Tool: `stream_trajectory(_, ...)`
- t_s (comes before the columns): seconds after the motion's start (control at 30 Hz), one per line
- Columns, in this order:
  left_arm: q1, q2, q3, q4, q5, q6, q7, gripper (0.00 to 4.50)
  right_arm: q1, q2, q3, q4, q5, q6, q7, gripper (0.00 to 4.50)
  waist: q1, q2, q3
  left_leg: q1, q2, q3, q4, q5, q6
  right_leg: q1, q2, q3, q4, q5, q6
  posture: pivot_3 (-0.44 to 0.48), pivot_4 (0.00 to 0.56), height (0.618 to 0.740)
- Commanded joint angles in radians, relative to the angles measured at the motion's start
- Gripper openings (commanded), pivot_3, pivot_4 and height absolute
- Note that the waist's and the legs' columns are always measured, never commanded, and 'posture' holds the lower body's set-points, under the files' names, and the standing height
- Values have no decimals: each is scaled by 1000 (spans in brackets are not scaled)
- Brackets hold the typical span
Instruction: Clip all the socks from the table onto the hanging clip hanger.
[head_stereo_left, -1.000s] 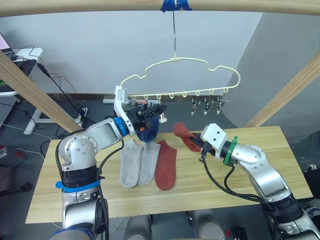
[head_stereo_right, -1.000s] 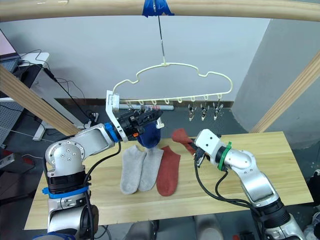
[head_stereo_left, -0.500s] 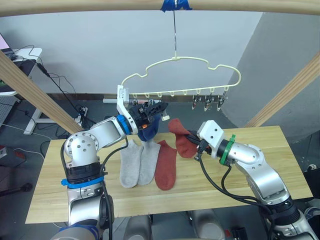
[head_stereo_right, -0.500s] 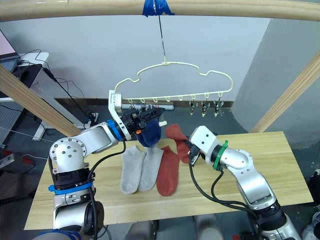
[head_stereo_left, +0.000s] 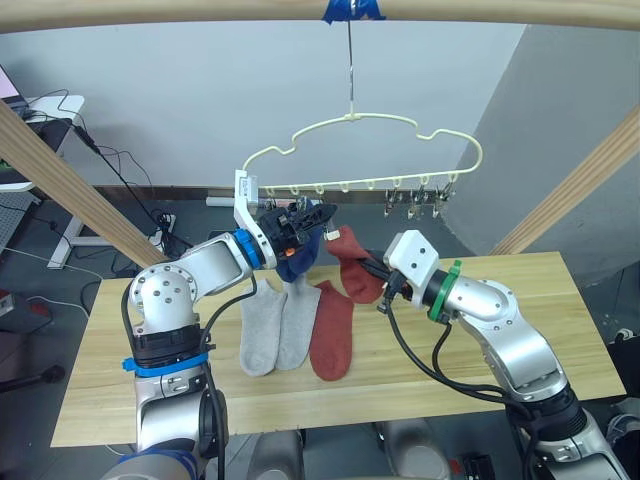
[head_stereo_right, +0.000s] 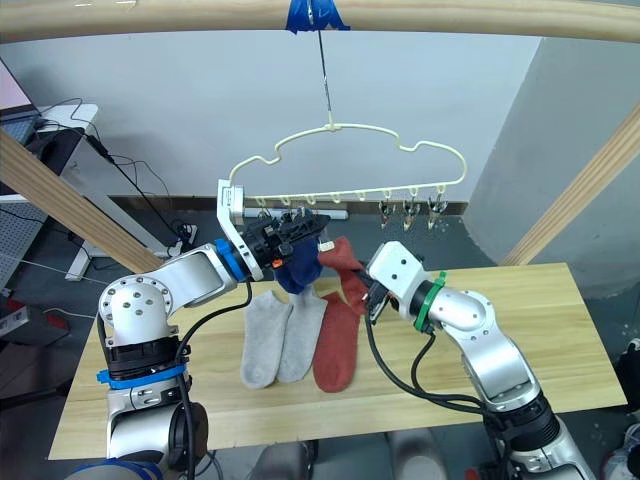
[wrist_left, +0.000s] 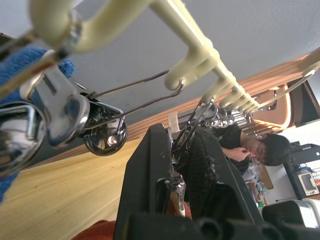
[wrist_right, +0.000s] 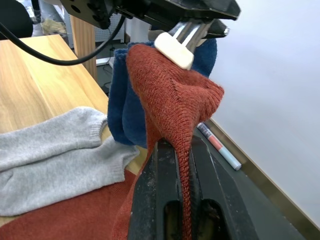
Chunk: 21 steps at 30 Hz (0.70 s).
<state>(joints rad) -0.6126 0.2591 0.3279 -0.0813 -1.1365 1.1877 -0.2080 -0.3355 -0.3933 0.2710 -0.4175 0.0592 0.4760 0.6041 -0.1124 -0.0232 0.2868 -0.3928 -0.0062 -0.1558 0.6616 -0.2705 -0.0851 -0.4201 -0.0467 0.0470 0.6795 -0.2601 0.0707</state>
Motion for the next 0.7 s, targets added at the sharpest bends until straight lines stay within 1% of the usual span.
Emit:
stream_trajectory(0.03,16,4,-8,-8,-6,1,5,289,-13,7,3,-43,0,5,-10,24,0,0,0,0,0,0,0,0,0,0,0,0,0,0,0,-171,273,740)
stream_trajectory(0.33,24,0,-31,-24,-5,-16,-7,289,-35,39,19,-40,-5,34,-35,24,0,0,0,0,0,0,0,0,0,0,0,0,0,0,0,-169,266,740)
stream_trajectory(0.57,48,36,-64,-60,21,-47,-51,289,-54,50,4,-29,0,44,-58,24,0,0,0,0,0,0,0,0,0,0,0,0,0,0,0,-168,265,740)
stream_trajectory(0.63,52,42,-70,-68,28,-65,-70,1004,-60,51,1,-24,3,43,-59,0,0,0,0,0,0,0,-1,0,0,0,0,0,0,0,0,-166,261,740)
stream_trajectory(0.67,52,44,-71,-70,27,-70,-77,1192,-63,51,-1,-22,4,43,-59,0,0,0,0,0,0,0,-1,0,0,0,0,0,0,0,0,-163,260,740)
stream_trajectory(0.7,51,44,-69,-70,20,-71,-81,1545,-66,52,-2,-20,6,44,-59,0,0,0,0,0,0,0,-1,0,0,0,0,0,0,0,0,-162,260,740)
